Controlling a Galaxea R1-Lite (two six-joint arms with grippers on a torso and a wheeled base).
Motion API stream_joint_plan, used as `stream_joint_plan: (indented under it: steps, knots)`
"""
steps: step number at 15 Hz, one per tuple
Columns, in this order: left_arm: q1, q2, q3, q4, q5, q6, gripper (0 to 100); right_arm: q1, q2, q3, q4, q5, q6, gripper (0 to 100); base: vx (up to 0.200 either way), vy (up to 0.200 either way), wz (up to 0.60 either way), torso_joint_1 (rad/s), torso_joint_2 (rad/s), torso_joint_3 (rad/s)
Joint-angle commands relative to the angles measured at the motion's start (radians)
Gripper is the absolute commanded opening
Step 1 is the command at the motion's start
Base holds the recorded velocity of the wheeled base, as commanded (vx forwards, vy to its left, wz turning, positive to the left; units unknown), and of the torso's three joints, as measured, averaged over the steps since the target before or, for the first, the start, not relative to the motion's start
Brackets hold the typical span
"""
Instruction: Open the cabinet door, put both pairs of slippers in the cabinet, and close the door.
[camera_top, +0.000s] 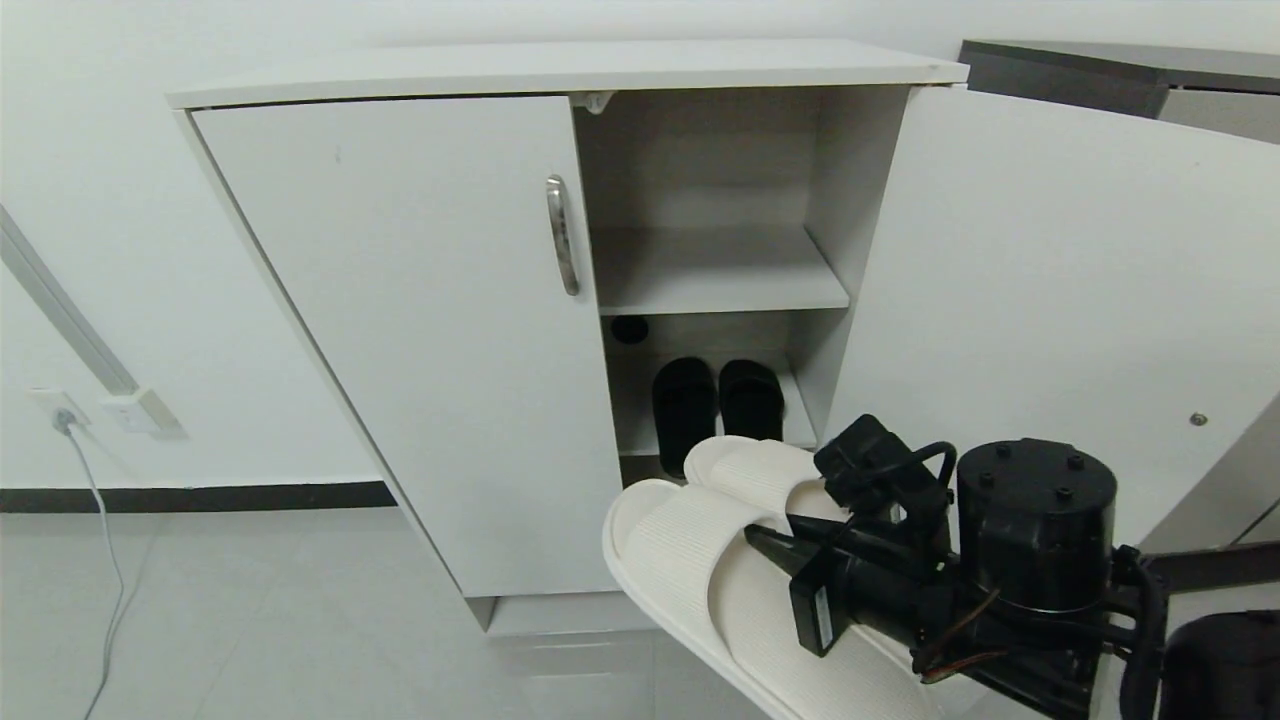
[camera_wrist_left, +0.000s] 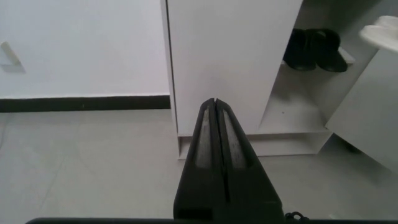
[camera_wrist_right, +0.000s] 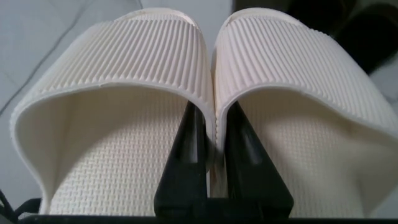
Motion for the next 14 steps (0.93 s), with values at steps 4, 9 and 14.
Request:
stream_joint_plan:
  steps: [4, 9, 14]
  knots:
    - [-0.001, 0.001, 0.0, 0.0, 0.001, 0.0, 0, 0.088, 0.194, -0.272, 0.051, -0.45, 0.076, 0, 0.0, 0.0, 0.0, 0.0, 0.0, 0.0]
    - [-0.001, 0.001, 0.0, -0.001, 0.001, 0.0, 0, 0.152, 0.211, -0.636, 0.574, -0.726, 0.312, 0, 0.0, 0.0, 0.0, 0.0, 0.0, 0.0]
    - [-0.001, 0.001, 0.0, -0.001, 0.001, 0.001, 0, 0.148, 0.212, -0.863, 0.773, -0.815, 0.319, 0, 0.0, 0.0, 0.0, 0.0, 0.0, 0.0]
